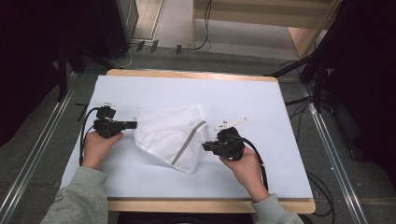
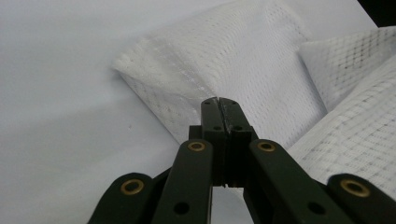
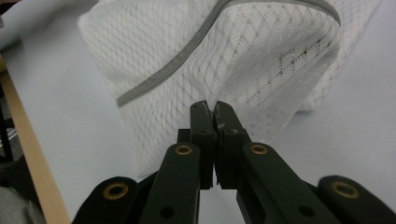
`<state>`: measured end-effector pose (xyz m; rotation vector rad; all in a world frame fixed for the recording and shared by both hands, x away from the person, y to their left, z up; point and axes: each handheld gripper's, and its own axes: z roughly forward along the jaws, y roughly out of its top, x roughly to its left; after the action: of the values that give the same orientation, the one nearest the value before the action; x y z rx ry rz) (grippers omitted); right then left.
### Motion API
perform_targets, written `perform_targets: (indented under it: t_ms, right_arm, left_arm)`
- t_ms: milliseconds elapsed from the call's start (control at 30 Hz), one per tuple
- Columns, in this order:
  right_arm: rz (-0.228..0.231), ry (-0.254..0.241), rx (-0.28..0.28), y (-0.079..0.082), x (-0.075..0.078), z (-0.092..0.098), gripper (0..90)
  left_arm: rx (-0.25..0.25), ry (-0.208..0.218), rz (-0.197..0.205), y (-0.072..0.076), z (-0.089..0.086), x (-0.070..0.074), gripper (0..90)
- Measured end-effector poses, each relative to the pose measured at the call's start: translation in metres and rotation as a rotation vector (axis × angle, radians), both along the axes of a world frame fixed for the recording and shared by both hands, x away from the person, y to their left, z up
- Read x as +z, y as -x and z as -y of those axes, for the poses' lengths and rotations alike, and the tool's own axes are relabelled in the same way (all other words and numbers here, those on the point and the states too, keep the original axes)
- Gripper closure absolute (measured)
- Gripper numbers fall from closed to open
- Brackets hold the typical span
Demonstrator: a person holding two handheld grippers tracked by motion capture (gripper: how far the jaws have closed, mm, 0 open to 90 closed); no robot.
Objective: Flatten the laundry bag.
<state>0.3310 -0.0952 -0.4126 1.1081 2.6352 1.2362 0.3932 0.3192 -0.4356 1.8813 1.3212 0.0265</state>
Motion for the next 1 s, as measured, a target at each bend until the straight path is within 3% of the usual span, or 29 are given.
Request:
perform_targets:
  t_ms: [433,500,700,800,933,1000]
  right_arm:
    - [-0.048,-0.011,0.002,0.026,-0.009,0.013,89.6]
    - [-0.055,-0.010,0.004,0.029,-0.010,0.012,89.7]
    - [-0.092,-0.006,0.039,0.034,-0.018,0.002,89.7]
    - [-0.099,-0.007,0.057,0.036,-0.021,-0.006,89.3]
    - [-0.082,0.001,0.066,0.036,-0.021,-0.007,80.2]
    - [-0.080,-0.005,0.062,0.035,-0.021,-0.004,74.5]
  left_arm:
    - [0.022,0.001,-0.008,-0.022,-0.002,-0.006,90.0]
    - [0.022,-0.002,-0.016,-0.026,-0.001,-0.007,90.0]
    - [0.040,-0.032,0.013,-0.036,-0.002,-0.007,90.0]
    - [0.050,-0.028,0.003,-0.040,-0.003,-0.009,90.0]
    - [0.050,-0.011,0.004,-0.040,-0.005,-0.008,89.8]
    - [0.049,-0.007,0.004,-0.038,-0.006,-0.007,83.8]
